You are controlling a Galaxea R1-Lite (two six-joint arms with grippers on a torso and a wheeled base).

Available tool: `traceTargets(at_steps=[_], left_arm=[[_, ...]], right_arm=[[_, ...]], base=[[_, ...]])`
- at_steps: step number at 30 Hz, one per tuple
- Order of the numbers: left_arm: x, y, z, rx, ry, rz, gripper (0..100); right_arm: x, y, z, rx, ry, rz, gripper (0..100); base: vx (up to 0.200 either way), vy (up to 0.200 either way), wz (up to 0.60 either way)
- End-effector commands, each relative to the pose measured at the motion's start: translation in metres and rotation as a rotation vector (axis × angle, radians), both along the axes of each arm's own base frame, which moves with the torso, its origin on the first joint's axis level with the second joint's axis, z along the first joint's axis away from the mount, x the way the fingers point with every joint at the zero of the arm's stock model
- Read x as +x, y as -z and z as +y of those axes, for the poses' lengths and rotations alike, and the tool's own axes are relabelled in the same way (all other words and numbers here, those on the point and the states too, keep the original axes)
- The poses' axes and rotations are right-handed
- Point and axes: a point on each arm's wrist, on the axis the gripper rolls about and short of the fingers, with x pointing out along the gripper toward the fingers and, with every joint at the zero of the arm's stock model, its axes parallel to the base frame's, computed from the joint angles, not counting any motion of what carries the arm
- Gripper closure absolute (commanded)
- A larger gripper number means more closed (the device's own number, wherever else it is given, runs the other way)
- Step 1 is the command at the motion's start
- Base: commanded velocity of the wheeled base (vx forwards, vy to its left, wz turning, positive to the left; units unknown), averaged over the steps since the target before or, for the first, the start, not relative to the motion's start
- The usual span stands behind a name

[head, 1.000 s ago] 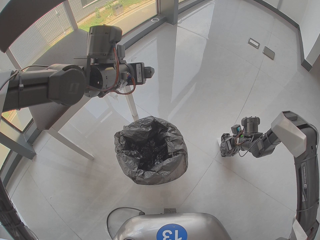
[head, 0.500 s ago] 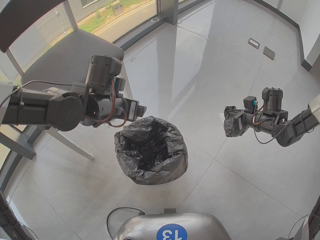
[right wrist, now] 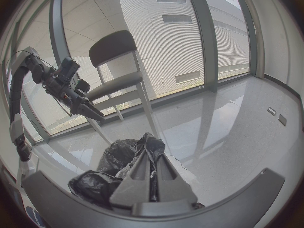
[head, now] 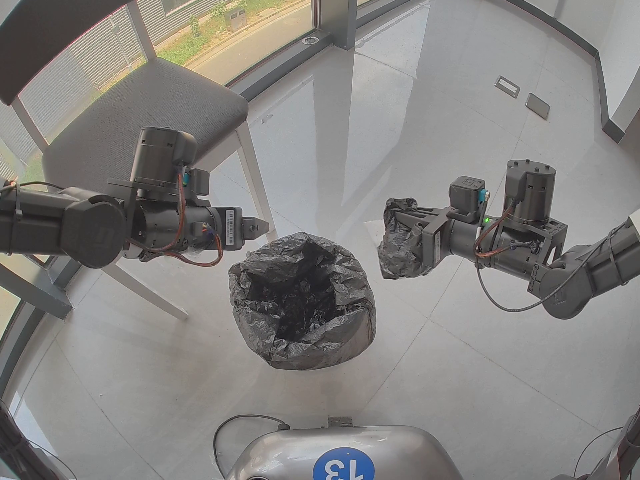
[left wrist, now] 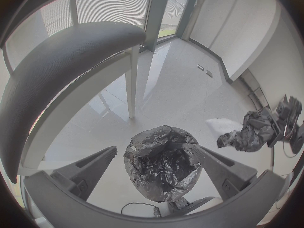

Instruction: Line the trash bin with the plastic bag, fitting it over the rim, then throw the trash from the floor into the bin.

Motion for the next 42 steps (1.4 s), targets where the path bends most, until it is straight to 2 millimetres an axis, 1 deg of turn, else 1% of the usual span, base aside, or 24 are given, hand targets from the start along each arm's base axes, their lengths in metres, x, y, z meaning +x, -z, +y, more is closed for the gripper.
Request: traceTargets(at_steps=[1, 7, 11, 14, 15, 16, 17, 21, 22, 25, 27, 31, 33, 34, 36, 40, 42], left_arm=[[-0.004, -0.009, 0.009, -0.045, -0.003, -0.014, 0], [-0.006, -0.008, 0.008, -0.078, 0.035, -0.053, 0], [-0.006, -0.003, 0.009, -0.049, 0.031, -0.045, 0], [-0.011, 0.002, 0.01, -0.005, 0.051, -0.048, 0], [-0.011, 0.002, 0.01, -0.005, 0.051, -0.048, 0], [-0.012, 0.001, 0.012, 0.009, 0.058, -0.057, 0], [-0.012, 0.002, 0.013, 0.017, 0.059, -0.058, 0], [-0.013, 0.004, 0.014, 0.033, 0.063, -0.056, 0], [-0.013, 0.003, 0.014, 0.032, 0.063, -0.058, 0], [-0.013, 0.004, 0.014, 0.034, 0.065, -0.057, 0], [-0.013, 0.005, 0.014, 0.038, 0.062, -0.055, 0], [-0.013, 0.005, 0.013, 0.051, 0.046, -0.059, 0], [-0.014, 0.003, 0.013, 0.051, 0.041, -0.064, 0], [-0.014, 0.003, 0.013, 0.051, 0.041, -0.064, 0], [-0.015, 0.0, 0.014, 0.048, 0.039, -0.072, 0], [-0.016, -0.004, 0.016, 0.046, 0.031, -0.085, 0], [-0.017, -0.005, 0.017, 0.05, 0.021, -0.09, 0]], right_arm=[[-0.004, 0.008, 0.017, 0.011, -0.054, 0.021, 100], [-0.009, 0.009, 0.024, 0.027, -0.075, 0.041, 100], [-0.013, 0.009, 0.03, 0.029, -0.095, 0.042, 100], [-0.019, 0.008, 0.04, 0.05, -0.124, 0.049, 100], [-0.019, 0.008, 0.04, 0.05, -0.124, 0.049, 100], [-0.024, 0.01, 0.048, 0.05, -0.147, 0.057, 100], [-0.026, 0.011, 0.052, 0.048, -0.158, 0.06, 100], [-0.029, 0.02, 0.066, 0.046, -0.194, 0.072, 100], [-0.029, 0.02, 0.066, 0.047, -0.195, 0.073, 100], [-0.031, 0.03, 0.082, 0.044, -0.229, 0.085, 100], [-0.03, 0.038, 0.087, 0.033, -0.236, 0.099, 100], [-0.023, 0.046, 0.094, 0.029, -0.24, 0.101, 100], [-0.01, 0.051, 0.104, 0.034, -0.241, 0.084, 100], [-0.009, 0.051, 0.105, 0.036, -0.241, 0.081, 100], [0.001, 0.053, 0.116, 0.047, -0.248, 0.063, 100], [0.009, 0.059, 0.129, 0.053, -0.261, 0.053, 100], [0.009, 0.063, 0.135, 0.052, -0.27, 0.057, 100]], base=[[0.0, 0.0, 0.0], [0.0, 0.0, 0.0], [0.0, 0.0, 0.0], [0.0, 0.0, 0.0], [0.0, 0.0, 0.0], [0.0, 0.0, 0.0], [0.0, 0.0, 0.0], [0.0, 0.0, 0.0], [0.0, 0.0, 0.0], [0.0, 0.0, 0.0], [0.0, 0.0, 0.0], [0.0, 0.0, 0.0], [0.0, 0.0, 0.0], [0.0, 0.0, 0.0], [0.0, 0.0, 0.0], [0.0, 0.0, 0.0], [0.0, 0.0, 0.0]])
